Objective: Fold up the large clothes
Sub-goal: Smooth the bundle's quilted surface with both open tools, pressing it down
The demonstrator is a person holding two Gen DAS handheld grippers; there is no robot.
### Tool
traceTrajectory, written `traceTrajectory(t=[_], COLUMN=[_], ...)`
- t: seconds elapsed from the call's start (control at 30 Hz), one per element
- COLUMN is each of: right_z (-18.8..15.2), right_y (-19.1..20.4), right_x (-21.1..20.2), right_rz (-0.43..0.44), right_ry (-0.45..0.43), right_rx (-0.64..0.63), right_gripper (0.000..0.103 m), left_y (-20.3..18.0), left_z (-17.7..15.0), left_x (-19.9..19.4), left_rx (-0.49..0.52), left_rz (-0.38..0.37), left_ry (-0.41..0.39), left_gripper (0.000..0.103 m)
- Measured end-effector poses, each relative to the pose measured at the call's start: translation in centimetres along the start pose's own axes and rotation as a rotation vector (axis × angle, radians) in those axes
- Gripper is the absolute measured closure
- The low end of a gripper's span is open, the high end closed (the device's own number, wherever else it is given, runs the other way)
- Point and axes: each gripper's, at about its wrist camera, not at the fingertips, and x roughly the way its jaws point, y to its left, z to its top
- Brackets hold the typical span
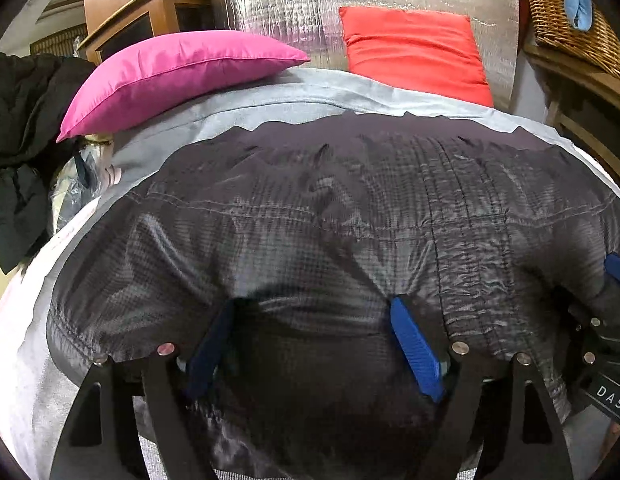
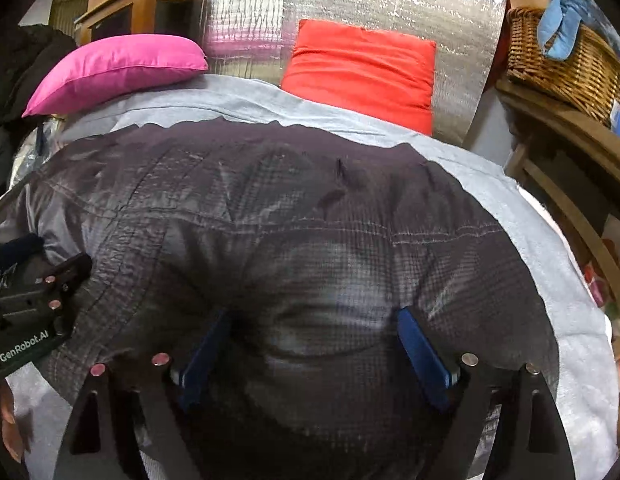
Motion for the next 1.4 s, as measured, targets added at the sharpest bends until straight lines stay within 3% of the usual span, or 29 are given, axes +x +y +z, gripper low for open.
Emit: traceTrajectory(t=[0.13,0.2,0.3,0.4,0.5,0.63,1.0,1.07,1.17,1.27,1.4], right_z=[1.0,1.9,2.4,2.0,0.2,-1.2,-1.6,-0.9,0.6,3.3,6.3], right_y=[-0.5,-1.3,-3.7,-5.6,-7.1,-7.1,-8.0,-8.3,-9.3,-9.3,-7.7], right_x=[-0.1,-1.4,-4.5,-5.1,-3.0,-1.3,0.3,-0.9,-3.4,-4.3,-1.9], right_rz=[0.007,0.039,0.027,0.006,-0.013,-0.016,0.019,0.015,0.05,0.084,0.084], right_ry=[0.027,0.027,-0.071,-0.077,0.003,0.029,0.072,0.082,0.002,-0.03,-0.012], right_rx=[0.004,0.043,0.1,0.129,0.164,0.155,0.206,0.209,0.256,0.256,0.207], right_gripper=[0.016,0.016,0.015,0.015,0.015,0.014,0.006,0.006,0.006,0.005,0.005], left_y=[1.0,3.3,6.8,9.6,10.9,10.2,11.0,11.2,10.7,7.9,3.1], left_z=[1.0,1.5,1.3,0.5,-1.0,-2.0,-1.3,-0.8,0.9,3.5,6.0], left_x=[-1.7,-3.9,-5.7,-4.4,-1.9,-1.0,-1.0,-2.3,-4.7,-5.2,-2.8], left_rx=[-0.014,-0.057,-0.127,-0.181,-0.197,-0.129,-0.141,-0.156,-0.197,-0.136,-0.05], left_rz=[-0.045,-0.049,0.01,0.06,0.1,0.148,0.124,0.124,0.07,0.026,0.006], left_ry=[0.015,-0.048,-0.114,-0.067,-0.002,-0.014,0.02,0.027,-0.05,-0.081,-0.06], left_gripper=[0.021,0.021,0.021,0.021,0.02,0.018,0.014,0.014,0.014,0.014,0.014])
